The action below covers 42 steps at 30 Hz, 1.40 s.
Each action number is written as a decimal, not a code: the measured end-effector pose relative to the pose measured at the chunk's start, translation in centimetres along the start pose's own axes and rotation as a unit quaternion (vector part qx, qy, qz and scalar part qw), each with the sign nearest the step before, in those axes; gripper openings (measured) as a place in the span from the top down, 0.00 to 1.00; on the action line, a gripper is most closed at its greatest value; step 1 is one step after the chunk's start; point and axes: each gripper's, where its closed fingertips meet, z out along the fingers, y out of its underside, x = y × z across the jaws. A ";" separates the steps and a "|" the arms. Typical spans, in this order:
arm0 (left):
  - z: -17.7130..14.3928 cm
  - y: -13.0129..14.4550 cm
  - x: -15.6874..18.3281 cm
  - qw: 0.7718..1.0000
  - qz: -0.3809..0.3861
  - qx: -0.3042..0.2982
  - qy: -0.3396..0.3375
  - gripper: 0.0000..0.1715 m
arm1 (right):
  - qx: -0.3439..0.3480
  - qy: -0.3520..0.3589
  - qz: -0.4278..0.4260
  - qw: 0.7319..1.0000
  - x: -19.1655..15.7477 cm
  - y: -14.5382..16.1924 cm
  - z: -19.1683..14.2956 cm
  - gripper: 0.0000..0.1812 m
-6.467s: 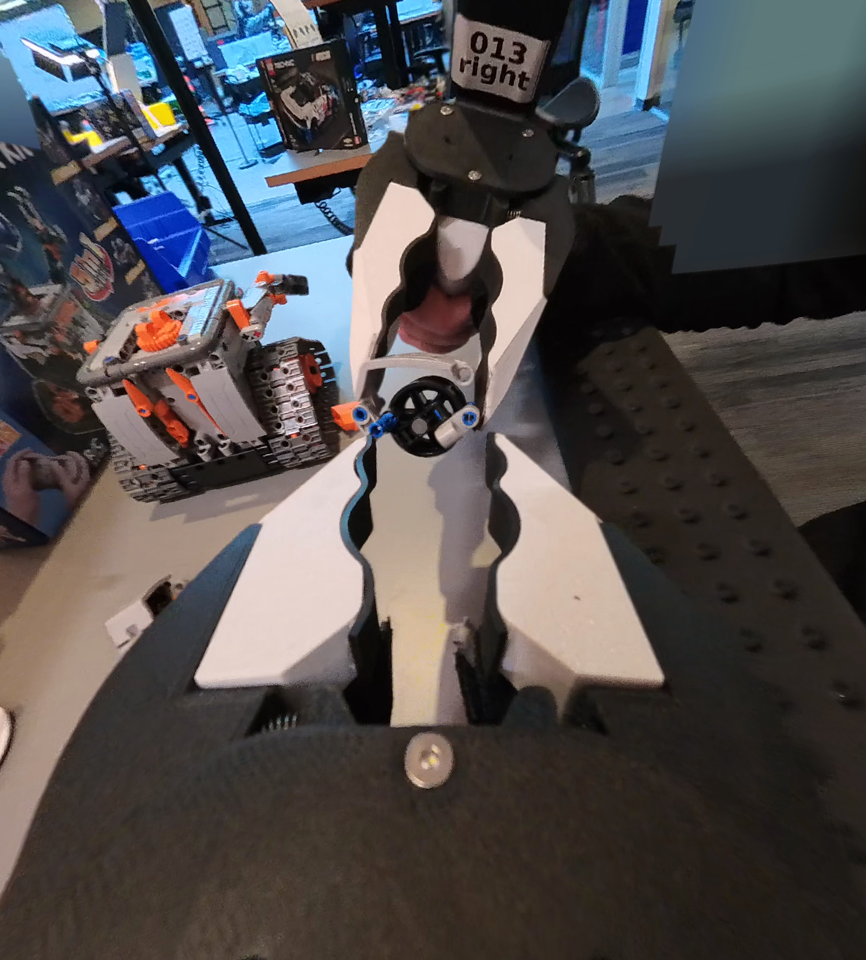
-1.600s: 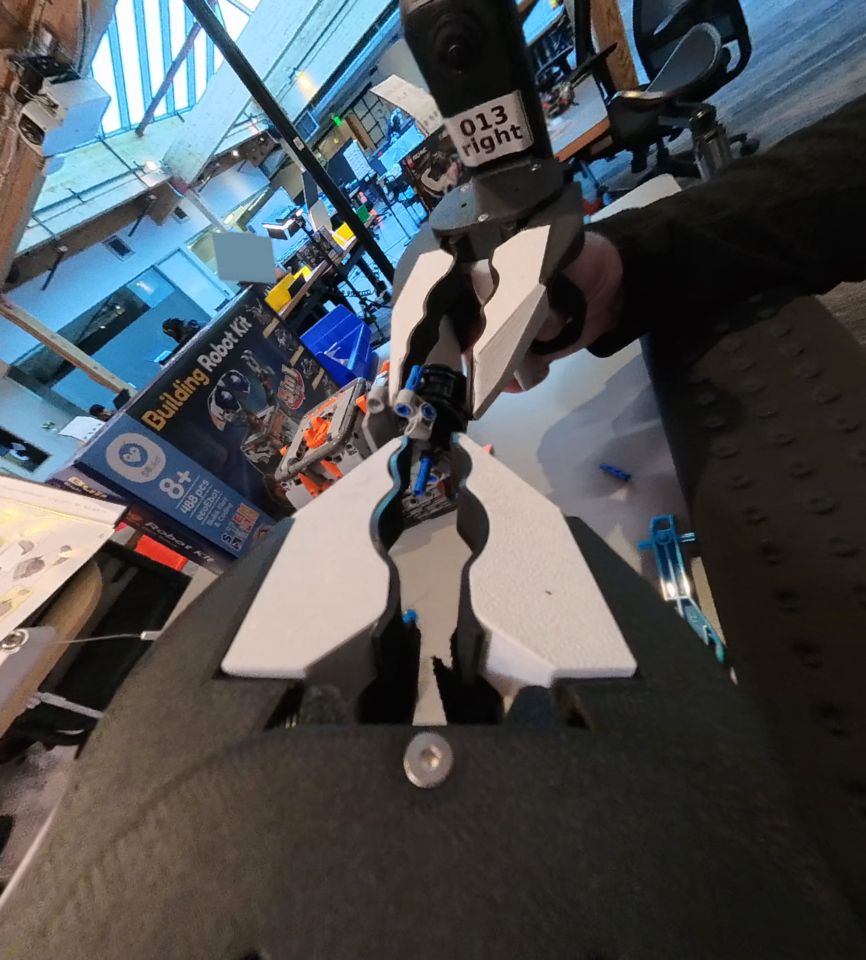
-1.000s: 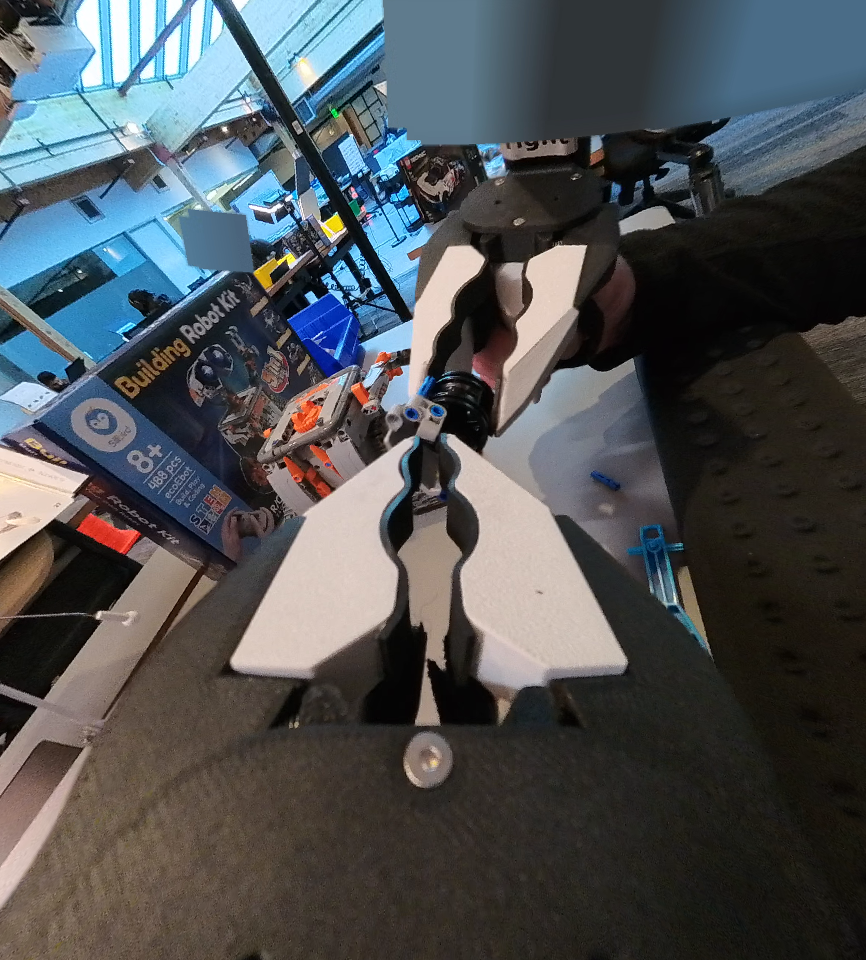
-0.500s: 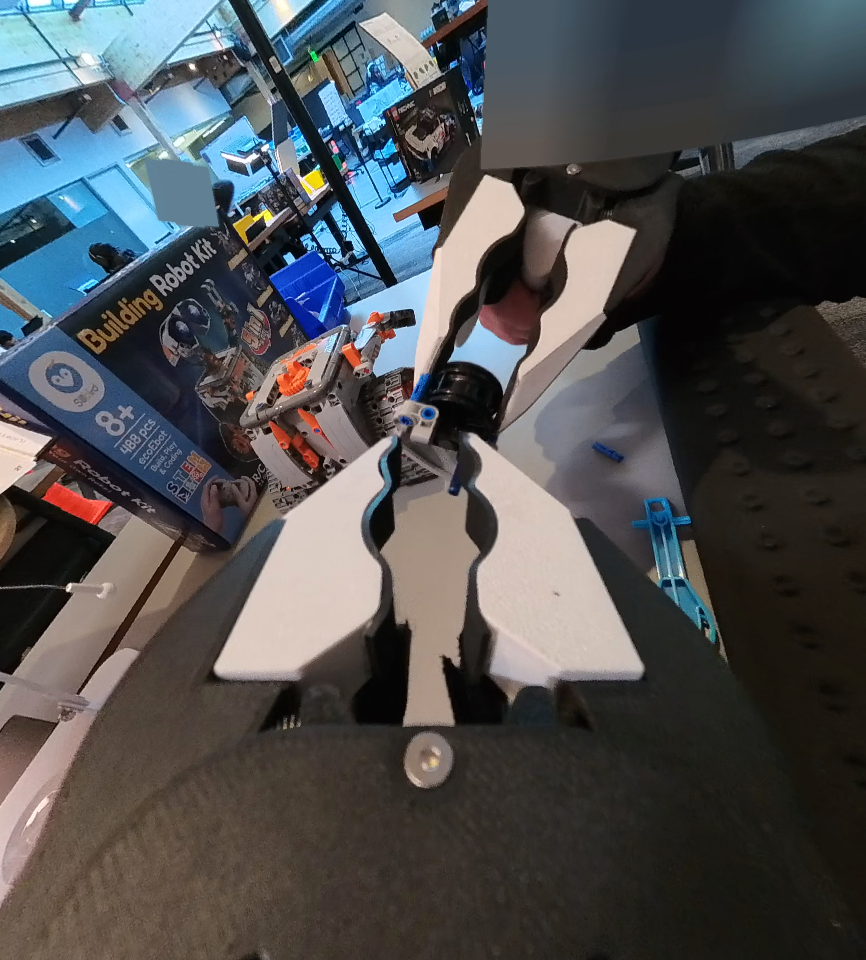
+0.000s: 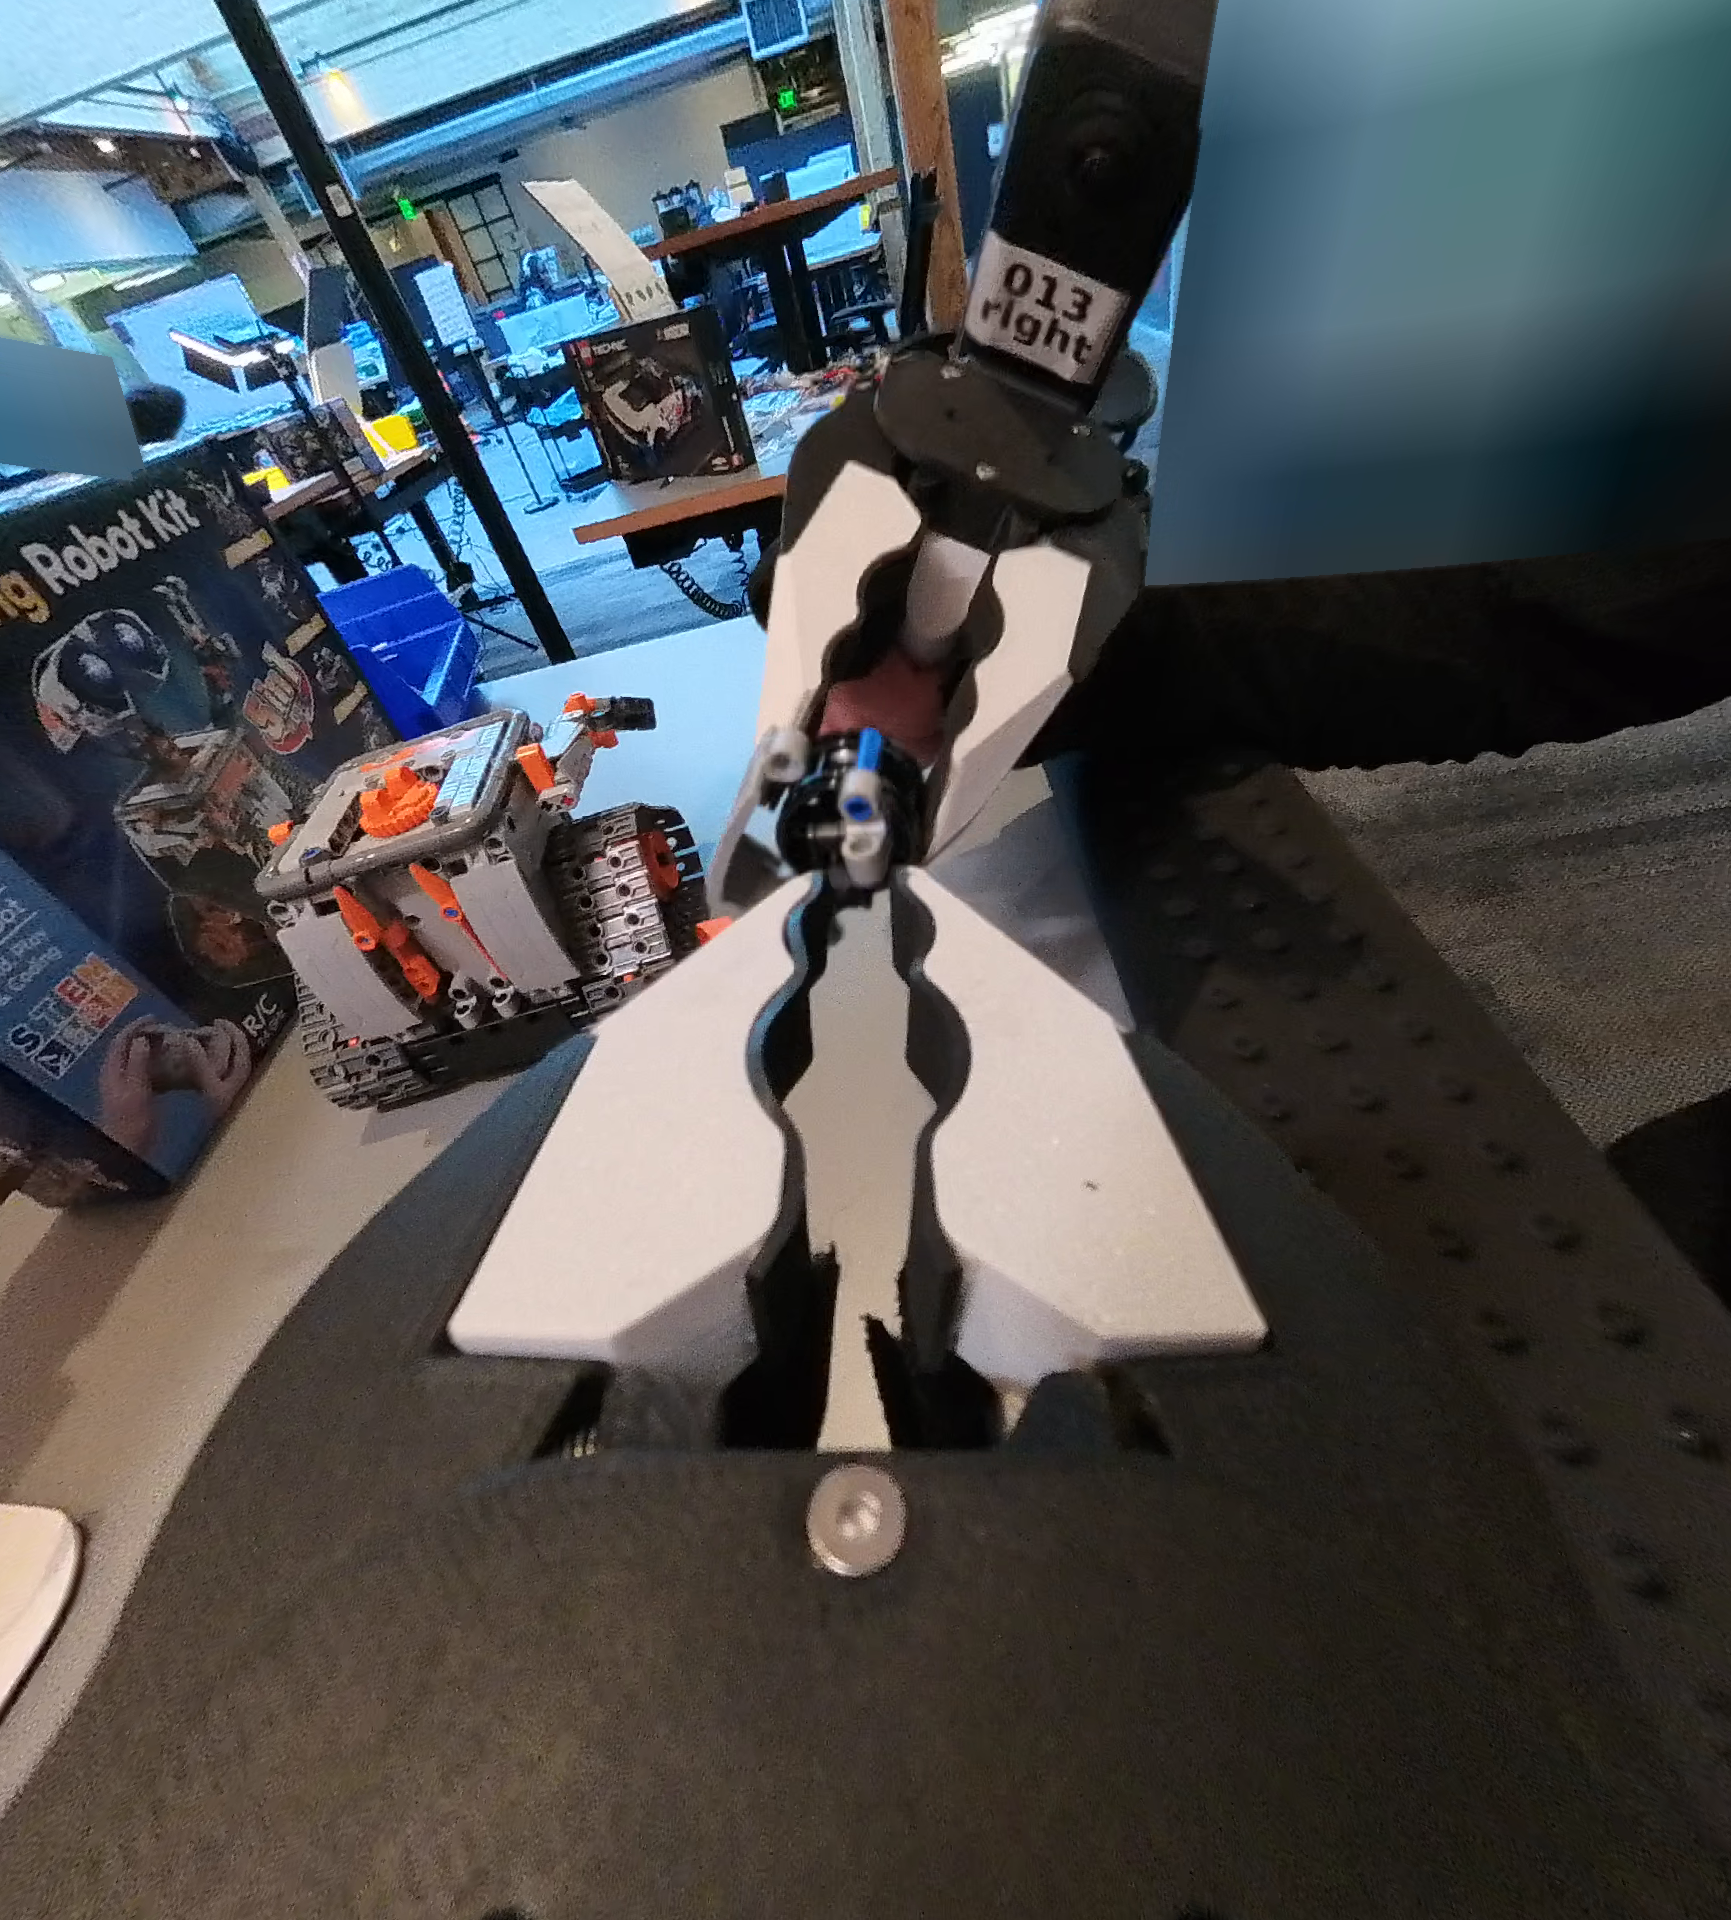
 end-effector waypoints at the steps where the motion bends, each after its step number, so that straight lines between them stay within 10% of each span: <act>1: 0.1 0.1 -0.1 1.000 0.005 -0.004 -0.005 0.95 | 0.007 -0.002 0.007 1.000 0.0 -0.2 -0.1 0.84; 14: 0.2 0.0 -0.5 0.993 0.088 -0.036 -0.068 0.90 | 0.002 -0.017 0.020 1.000 -0.2 0.2 0.2 0.84; 42: 0.2 -0.3 -0.5 1.000 -0.014 0.009 -0.017 0.88 | 0.024 -0.033 0.016 0.999 -0.9 -0.5 0.1 0.84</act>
